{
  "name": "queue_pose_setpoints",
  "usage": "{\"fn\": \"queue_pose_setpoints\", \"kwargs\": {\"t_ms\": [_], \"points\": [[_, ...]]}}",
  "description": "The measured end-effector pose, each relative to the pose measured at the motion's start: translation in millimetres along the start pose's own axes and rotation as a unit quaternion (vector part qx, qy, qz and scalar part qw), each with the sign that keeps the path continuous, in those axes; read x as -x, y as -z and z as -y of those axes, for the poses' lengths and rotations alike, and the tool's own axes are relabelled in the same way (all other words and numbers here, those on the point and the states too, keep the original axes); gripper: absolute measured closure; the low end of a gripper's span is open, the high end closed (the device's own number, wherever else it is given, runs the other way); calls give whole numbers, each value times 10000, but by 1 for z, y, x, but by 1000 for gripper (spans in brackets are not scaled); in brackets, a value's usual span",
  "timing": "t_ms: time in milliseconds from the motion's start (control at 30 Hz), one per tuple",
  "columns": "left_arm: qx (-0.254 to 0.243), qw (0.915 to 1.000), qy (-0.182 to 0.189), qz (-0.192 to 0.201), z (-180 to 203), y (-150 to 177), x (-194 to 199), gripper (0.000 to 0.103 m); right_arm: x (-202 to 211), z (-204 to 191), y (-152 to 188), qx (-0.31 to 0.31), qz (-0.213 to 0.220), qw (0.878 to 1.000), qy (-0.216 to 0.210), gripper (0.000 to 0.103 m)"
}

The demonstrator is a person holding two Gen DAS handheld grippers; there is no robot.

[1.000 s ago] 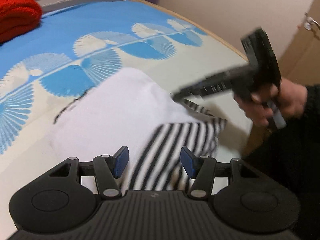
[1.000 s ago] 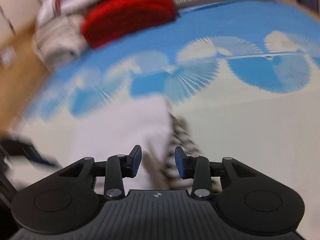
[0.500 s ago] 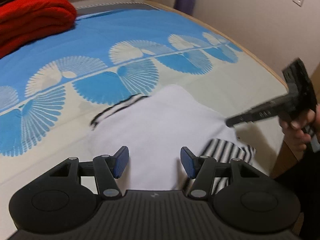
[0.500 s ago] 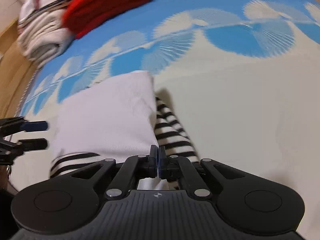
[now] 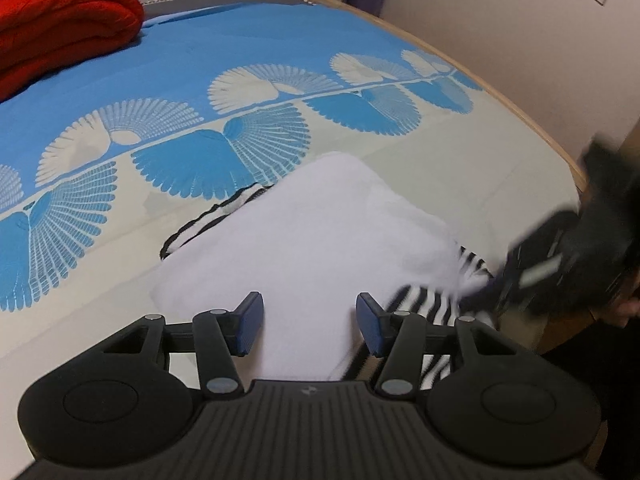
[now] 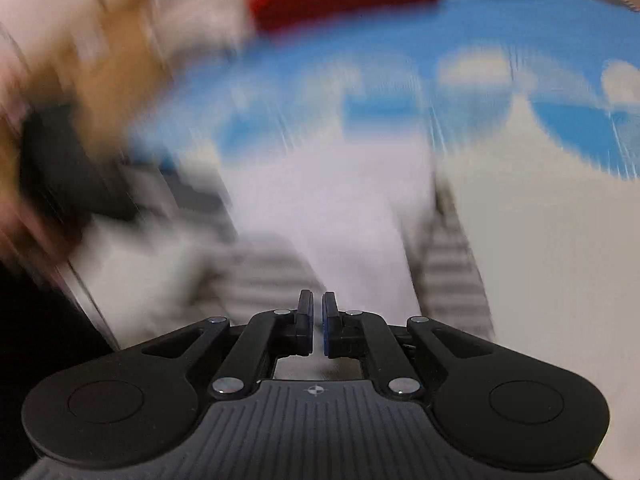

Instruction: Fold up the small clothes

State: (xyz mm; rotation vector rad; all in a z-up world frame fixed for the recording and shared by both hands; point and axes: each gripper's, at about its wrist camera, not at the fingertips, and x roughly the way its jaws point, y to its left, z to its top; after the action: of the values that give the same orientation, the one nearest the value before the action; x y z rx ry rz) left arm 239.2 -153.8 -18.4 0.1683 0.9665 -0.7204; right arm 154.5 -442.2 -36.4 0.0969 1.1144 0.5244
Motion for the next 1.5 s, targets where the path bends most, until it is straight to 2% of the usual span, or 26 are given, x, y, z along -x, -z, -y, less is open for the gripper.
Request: {"fn": "queue_pose_setpoints", "kwargs": {"t_ms": [33, 67, 100, 167, 233, 300, 333, 367, 400, 433, 467, 533, 600, 667, 800, 967, 1100, 1200, 1300, 1367, 1433, 1500], "points": [[81, 9999, -83, -44, -3, 1, -5, 46, -17, 2, 7, 114, -486, 9980, 401, 103], [143, 9997, -194, -99, -6, 2, -11, 47, -32, 4, 16, 306, -849, 9929, 780, 103], [203, 9990, -340, -197, -9, 4, -19, 47, -32, 3, 17, 398, -841, 9924, 804, 103], [263, 9973, -542, -420, -12, 9, -30, 47, -27, 8, 14, 141, -721, 9954, 614, 103], [321, 9974, -507, -397, -13, 6, -28, 47, -25, 11, 13, -10, -691, 9961, 554, 103], [582, 9968, -455, -308, -19, 2, -18, 45, -21, 10, 14, 42, -687, 9960, 577, 103], [771, 9958, -433, -255, -24, 1, -13, 37, -18, 10, 13, -3, -636, 9965, 540, 102], [1036, 9934, -447, -191, -30, 1, -8, 22, -10, 14, 9, -142, -465, 9978, 446, 98], [1290, 9902, -513, -137, -36, 2, -5, 14, -3, 20, 4, -328, -225, 9985, 366, 95], [1541, 9862, -589, -104, -42, 3, -4, 11, 6, 27, -3, -578, 72, 9979, 274, 79], [1811, 9814, -612, -159, -49, 6, -5, 11, 16, 35, -7, -873, 399, 9952, 207, 54], [2242, 9725, -400, -488, -60, 15, -17, 11, 30, 50, -11, -1457, 951, 9844, 258, 40], [2652, 9605, -150, -829, -67, 26, -31, 10, 26, 61, -15, -1877, 1027, 9765, 247, 41], [2901, 9528, -56, -890, -71, 33, -39, 9, 11, 67, -16, -2056, 734, 9756, 253, 41], [2956, 9512, 90, -884, -75, 32, -48, 9, -13, 61, -15, -1885, 225, 9814, 274, 39], [2905, 9523, 157, -920, -74, 30, -57, 8, -24, 63, -14, -1971, 14, 9800, 261, 31], [2894, 9524, 193, -939, -76, 25, -65, 9, -33, 65, -15, -2068, -104, 9780, 262, 30], [2723, 9577, 109, -927, -71, 20, -65, 17, -36, 61, -20, -2052, -111, 9782, 304, 36], [2562, 9627, 26, -865, -67, 12, -60, 36, -39, 56, -27, -2056, -89, 9783, 246, 52], [2458, 9657, -12, -835, -68, 6, -54, 55, -40, 53, -33, -2067, -46, 9783, 165, 73], [2213, 9728, -105, -679, -68, -3, -45, 59, -42, 47, -41, -2012, 6, 9794, 181, 80], [1660, 9842, -477, -402, -63, -14, -32, 61, -45, 40, -49, -1914, 61, 9812, 251, 84]]}}
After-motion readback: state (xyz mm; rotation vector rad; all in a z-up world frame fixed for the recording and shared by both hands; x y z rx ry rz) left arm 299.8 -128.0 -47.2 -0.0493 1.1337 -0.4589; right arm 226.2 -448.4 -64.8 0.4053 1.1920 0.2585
